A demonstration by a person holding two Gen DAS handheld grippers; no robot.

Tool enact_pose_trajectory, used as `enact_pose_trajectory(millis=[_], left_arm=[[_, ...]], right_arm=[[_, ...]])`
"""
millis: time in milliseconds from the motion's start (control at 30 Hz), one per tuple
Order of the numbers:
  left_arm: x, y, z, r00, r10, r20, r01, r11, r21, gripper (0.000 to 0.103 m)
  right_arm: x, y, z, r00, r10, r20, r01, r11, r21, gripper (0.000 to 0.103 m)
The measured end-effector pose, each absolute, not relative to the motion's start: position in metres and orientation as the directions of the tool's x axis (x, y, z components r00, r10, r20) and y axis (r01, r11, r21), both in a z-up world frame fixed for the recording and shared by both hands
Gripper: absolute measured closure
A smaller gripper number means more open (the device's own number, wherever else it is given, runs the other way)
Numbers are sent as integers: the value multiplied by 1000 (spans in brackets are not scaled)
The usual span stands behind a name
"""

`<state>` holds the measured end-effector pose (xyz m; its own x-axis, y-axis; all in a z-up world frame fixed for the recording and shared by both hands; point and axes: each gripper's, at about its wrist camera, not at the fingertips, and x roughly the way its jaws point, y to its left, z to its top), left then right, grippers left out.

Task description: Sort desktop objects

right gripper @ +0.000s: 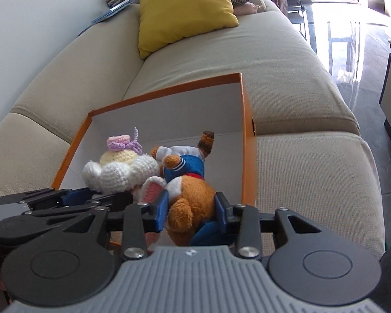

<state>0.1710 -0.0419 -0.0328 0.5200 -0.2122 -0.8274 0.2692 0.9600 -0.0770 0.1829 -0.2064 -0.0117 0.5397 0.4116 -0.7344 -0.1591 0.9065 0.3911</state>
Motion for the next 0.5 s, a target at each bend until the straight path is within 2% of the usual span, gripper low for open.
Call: enact_pose_trajectory(millis=[67, 167, 200, 233, 500], left_arm=[[170, -44, -38, 463, -245, -852, 301, 947, -109, 83], [176, -48, -44, 423, -266, -866, 331, 935, -126, 95], [180, -49, -45, 412, -265, -872, 333, 934, -127, 95], [185, -48, -45, 403, -270, -874, 334, 933, -134, 95], [199, -46, -35, 410, -261, -874, 345, 931, -117, 93]], right_arm=[[179, -205, -11, 532, 398, -747, -139, 912, 386, 64], [181, -199, -12, 503, 371, -781, -112, 923, 367, 70], [184, -199, -14, 472, 397, -787, -105, 912, 397, 85], [188, -199, -18, 435, 418, -797, -88, 901, 425, 89], [190, -200, -11, 433, 386, -814, -97, 918, 384, 85]])
